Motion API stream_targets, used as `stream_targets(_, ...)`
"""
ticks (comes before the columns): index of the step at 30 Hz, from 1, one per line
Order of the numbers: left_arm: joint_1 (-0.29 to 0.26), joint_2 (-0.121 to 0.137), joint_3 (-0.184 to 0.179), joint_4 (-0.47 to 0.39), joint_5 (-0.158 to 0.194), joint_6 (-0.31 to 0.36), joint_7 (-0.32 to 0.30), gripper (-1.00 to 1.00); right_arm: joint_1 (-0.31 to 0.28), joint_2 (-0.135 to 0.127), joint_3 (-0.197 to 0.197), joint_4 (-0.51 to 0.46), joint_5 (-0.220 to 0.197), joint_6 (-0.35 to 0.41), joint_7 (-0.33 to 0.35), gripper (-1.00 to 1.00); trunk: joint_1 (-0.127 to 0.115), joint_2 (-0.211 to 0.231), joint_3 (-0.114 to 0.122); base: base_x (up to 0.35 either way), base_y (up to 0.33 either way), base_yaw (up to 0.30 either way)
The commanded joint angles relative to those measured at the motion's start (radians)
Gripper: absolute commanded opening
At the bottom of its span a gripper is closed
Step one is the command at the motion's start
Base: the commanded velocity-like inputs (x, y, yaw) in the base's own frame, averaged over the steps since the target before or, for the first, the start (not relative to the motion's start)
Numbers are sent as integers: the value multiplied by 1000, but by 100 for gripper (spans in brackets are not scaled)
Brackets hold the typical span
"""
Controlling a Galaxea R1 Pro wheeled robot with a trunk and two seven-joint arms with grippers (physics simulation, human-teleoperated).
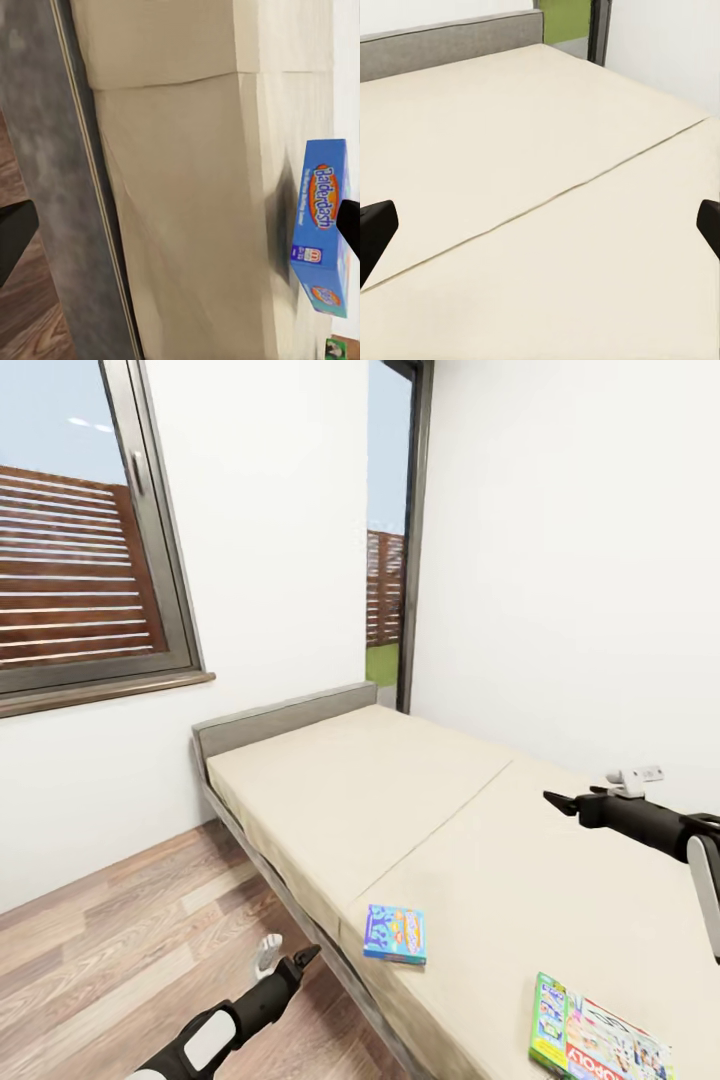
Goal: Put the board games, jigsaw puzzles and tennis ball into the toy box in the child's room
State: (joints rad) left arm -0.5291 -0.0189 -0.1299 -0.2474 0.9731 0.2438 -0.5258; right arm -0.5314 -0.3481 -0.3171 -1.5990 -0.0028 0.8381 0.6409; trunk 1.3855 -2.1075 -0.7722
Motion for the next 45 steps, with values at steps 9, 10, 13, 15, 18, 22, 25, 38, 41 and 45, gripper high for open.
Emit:
stream_targets(9, -8, 32, 22, -1, 46, 10, -9, 100, -1, 1, -14, -14, -3, 13, 8, 100, 0, 0, -1, 0, 0, -8)
stream_targets(10, -8, 32, 22, -1, 47, 8, -10, 100, -1, 1, -13, -15, -3, 13, 8, 100, 0, 0, -1, 12, 0, 0)
stream_targets(13, -7, 32, 24, -1, 49, 6, -10, 100, -1, 1, -13, -15, -3, 13, 8, 100, 0, 0, -1, 103, 0, 0)
stream_targets(15, -7, 33, 25, -1, 51, 6, -10, 100, -1, 1, -13, -15, -3, 13, 8, 100, 0, 0, -1, 73, 0, 0)
stream_targets(18, -7, 33, 26, -1, 51, 10, -9, 100, -1, 1, -14, -15, -3, 14, 8, 100, 0, 0, -1, 28, 0, -80)
stream_targets(22, -9, 34, 22, -1, 47, 11, -14, 100, -1, 1, -12, -15, -4, 14, 9, 100, 0, 0, -1, 7, 0, -228)
stream_targets(25, -9, 34, 24, 5, 49, 15, -29, 100, -1, 1, -11, -16, -5, 14, 9, 100, 0, 0, -1, 2, 0, -228)
stream_targets(38, -6, 32, 28, 14, 59, 63, -190, 100, -1, 6, -10, -16, -5, 13, 10, 100, 0, 0, -1, 0, 0, -37)
stream_targets(41, -6, 27, 27, 14, 59, 63, -199, 100, -1, 6, -9, -16, -5, 13, 10, 100, 0, 0, -1, 0, 0, -2)
stream_targets(45, -5, 18, 27, 15, 58, 62, -201, 100, -1, 6, -9, -16, -5, 13, 10, 100, 0, 0, -1, 0, 0, 0)
